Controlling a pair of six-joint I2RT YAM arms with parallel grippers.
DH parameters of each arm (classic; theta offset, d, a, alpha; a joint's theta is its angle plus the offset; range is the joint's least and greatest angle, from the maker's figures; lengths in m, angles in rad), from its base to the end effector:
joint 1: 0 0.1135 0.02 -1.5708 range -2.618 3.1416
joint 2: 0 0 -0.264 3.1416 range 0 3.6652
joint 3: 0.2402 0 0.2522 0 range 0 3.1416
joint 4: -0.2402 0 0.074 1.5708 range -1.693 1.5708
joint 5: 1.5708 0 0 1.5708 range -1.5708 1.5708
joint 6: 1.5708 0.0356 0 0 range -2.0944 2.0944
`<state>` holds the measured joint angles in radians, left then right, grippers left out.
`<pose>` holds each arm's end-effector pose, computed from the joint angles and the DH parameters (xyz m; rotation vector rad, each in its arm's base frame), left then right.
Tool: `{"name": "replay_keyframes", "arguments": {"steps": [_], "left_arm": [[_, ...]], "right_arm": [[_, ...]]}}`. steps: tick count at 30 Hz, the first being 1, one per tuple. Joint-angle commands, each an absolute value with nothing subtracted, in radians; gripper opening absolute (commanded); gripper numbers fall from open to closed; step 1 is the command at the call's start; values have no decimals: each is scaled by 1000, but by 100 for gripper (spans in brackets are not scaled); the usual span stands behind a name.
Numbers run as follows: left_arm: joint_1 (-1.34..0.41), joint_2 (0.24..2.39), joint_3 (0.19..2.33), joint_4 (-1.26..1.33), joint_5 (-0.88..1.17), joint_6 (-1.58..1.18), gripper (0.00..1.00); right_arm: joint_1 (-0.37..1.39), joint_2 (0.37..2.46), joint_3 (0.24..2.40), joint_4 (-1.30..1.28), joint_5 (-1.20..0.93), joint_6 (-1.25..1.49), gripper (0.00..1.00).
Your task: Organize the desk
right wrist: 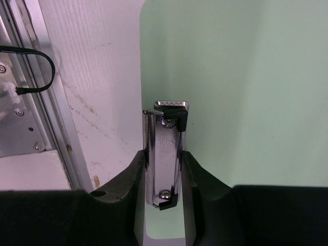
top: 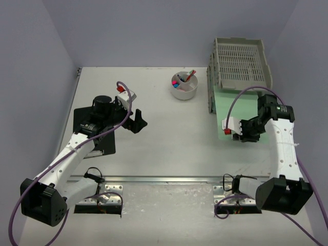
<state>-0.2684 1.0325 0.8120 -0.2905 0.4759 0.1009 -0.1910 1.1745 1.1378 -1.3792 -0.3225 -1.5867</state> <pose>0.2164 -0.0764 0.2935 0.6636 1.9642 -0.5967 0.1806 -0.0234 0.3015 -1.8213 2.1169 0.1180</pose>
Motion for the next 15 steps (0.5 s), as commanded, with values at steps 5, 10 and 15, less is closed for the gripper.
{"name": "replay_keyframes", "arguments": {"steps": [5, 10, 15], "left_arm": [[-262, 1026, 859, -267, 489, 111, 100], [-262, 1032, 867, -269, 492, 113, 100], [-262, 1037, 873, -268, 493, 115, 100]], "right_arm": [[-224, 1122, 1147, -1373, -336, -1598, 0], [-239, 1129, 1140, -1374, -344, -1611, 0], [-241, 1172, 1144, -1351, -341, -1631, 0]]}}
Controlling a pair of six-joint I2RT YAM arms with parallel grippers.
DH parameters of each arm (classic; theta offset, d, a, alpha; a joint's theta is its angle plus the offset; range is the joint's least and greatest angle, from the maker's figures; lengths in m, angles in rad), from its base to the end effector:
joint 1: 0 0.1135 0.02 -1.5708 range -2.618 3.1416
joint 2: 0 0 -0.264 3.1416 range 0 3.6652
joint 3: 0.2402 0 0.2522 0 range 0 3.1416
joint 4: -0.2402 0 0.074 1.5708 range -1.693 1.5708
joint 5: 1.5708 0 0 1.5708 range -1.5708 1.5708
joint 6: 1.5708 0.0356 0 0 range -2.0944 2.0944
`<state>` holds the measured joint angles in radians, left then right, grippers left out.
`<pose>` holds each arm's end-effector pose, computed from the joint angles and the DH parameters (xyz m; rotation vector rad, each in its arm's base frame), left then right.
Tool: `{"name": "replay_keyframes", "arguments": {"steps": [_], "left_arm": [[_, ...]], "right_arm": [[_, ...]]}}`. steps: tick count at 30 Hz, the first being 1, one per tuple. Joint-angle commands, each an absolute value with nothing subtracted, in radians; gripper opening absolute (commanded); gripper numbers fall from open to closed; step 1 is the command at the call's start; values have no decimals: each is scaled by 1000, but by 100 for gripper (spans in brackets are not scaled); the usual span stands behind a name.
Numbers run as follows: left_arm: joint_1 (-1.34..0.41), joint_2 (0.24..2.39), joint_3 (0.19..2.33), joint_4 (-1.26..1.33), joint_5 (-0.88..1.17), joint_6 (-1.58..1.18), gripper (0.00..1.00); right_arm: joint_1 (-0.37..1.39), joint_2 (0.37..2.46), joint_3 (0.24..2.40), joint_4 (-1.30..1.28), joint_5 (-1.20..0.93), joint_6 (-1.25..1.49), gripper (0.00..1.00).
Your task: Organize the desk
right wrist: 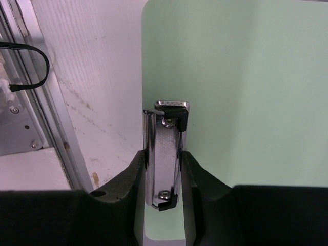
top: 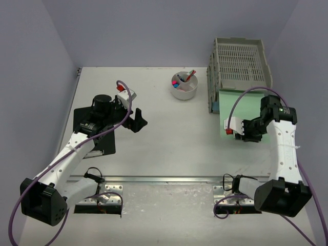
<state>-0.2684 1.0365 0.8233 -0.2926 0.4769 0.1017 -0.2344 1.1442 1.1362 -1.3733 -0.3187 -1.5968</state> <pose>0.2175 -0.0768 0.2963 0.6649 1.9583 -0.5964 0.1743 -0.0301 0.3060 -1.7799 2.1284 0.0626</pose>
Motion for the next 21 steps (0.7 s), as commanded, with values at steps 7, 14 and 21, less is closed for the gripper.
{"name": "replay_keyframes", "arguments": {"steps": [7, 14, 21], "left_arm": [[-262, 1045, 876, -275, 486, 126, 100], [-262, 1059, 877, -268, 488, 127, 100], [-262, 1074, 879, -261, 491, 132, 100]], "right_arm": [[-241, 1261, 1174, -1317, -327, -1653, 0], [-241, 1347, 1253, -1288, -314, -1677, 0], [-241, 1431, 1343, -1250, -304, -1690, 0]]}}
